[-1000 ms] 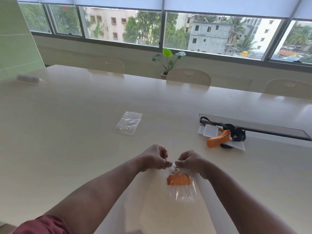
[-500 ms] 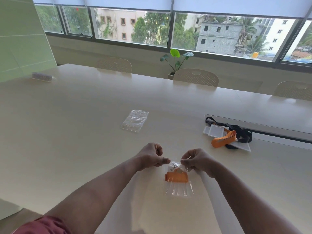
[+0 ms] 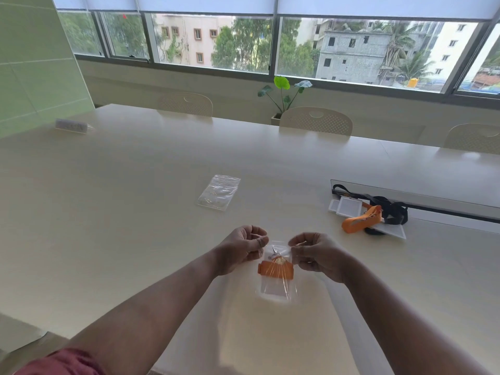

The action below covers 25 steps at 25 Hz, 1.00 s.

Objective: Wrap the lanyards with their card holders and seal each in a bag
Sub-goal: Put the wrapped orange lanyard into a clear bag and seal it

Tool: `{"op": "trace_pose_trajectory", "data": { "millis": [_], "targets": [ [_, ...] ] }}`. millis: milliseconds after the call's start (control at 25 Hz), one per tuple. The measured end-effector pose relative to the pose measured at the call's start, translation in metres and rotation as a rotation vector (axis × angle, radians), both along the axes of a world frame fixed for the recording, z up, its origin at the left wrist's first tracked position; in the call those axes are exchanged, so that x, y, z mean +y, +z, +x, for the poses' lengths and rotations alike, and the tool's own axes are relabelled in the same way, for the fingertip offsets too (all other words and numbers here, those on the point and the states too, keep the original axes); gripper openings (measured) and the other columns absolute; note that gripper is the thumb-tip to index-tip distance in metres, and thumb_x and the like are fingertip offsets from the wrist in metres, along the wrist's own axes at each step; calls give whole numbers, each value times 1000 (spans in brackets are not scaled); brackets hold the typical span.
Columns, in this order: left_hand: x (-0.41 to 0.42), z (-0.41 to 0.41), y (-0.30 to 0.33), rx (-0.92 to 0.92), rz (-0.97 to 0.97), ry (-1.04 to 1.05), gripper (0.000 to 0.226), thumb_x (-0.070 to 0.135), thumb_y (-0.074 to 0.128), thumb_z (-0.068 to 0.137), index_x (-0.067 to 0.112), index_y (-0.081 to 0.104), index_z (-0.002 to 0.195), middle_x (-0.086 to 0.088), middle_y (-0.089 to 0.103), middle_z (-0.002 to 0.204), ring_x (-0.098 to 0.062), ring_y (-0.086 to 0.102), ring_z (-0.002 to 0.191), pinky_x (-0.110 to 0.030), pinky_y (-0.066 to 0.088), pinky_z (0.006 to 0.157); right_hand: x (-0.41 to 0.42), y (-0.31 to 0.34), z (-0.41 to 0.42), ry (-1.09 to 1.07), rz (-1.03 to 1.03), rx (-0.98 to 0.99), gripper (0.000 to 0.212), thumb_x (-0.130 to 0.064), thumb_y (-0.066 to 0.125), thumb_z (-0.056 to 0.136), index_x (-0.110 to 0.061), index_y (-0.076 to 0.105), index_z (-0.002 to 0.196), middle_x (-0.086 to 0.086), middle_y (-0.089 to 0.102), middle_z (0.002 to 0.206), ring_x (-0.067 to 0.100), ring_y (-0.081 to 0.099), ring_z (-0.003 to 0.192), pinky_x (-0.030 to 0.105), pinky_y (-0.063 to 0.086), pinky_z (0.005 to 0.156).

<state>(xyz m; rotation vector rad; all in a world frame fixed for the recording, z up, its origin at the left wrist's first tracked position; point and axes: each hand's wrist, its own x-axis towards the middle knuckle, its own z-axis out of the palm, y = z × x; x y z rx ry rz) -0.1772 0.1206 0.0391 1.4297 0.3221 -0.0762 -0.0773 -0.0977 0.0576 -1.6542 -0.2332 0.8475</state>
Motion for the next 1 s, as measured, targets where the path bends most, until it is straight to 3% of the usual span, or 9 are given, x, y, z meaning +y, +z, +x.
{"op": "trace_pose_trajectory", "data": {
  "millis": [120, 360, 520, 600, 680, 840, 1000],
  "targets": [
    [4, -2, 4, 63, -145, -10, 48, 20, 73, 93, 9, 49, 133, -20, 64, 127, -26, 65, 98, -44, 54, 98, 12, -2, 2, -76, 97, 29, 10, 0, 71, 89, -6, 70, 97, 11, 70, 81, 19, 66, 68, 31, 58, 67],
    [20, -9, 0, 53, -136, -1, 54, 9, 79, 87, 12, 49, 133, -13, 73, 118, -28, 71, 103, -52, 53, 98, 46, -7, -3, -172, 233, 53, 6, -4, 68, 93, -8, 68, 97, 12, 68, 83, 17, 65, 64, 28, 58, 61],
    [52, -8, -1, -17, -143, 73, 65, 15, 87, 75, 8, 54, 130, -19, 72, 121, -30, 71, 105, -54, 52, 98, 78, -16, -10, -211, 307, 55, 31, -2, 73, 89, -9, 61, 116, 11, 71, 94, 20, 66, 72, 29, 59, 67],
    [78, -9, 2, -56, -162, 99, 63, 20, 87, 70, 8, 57, 125, -15, 75, 114, -26, 73, 97, -42, 62, 79, 101, -19, -15, -197, 316, 39, 42, -2, 77, 86, -12, 57, 122, 7, 74, 88, 19, 63, 69, 30, 56, 66],
    [110, -9, 0, -85, -187, 128, 57, 19, 85, 74, 7, 59, 123, -14, 75, 111, -24, 74, 94, -33, 60, 69, 131, -23, -20, -171, 309, 12, 49, -2, 79, 83, -15, 55, 123, 3, 75, 82, 19, 62, 68, 32, 53, 66],
    [174, -3, -4, -106, -175, 259, 36, 11, 76, 90, 10, 56, 120, -14, 73, 113, -20, 72, 90, -36, 61, 76, 199, -29, -27, -175, 291, -72, 57, 7, 76, 82, -16, 53, 128, 6, 72, 83, 20, 63, 71, 33, 56, 69],
    [225, 2, -8, -135, -51, 345, 52, 10, 79, 88, 16, 45, 127, -16, 61, 124, -22, 65, 100, -35, 53, 82, 264, -29, -32, -296, 217, -185, 54, 3, 76, 84, -17, 53, 129, 7, 71, 92, 19, 65, 74, 36, 59, 75]
  ]
}}
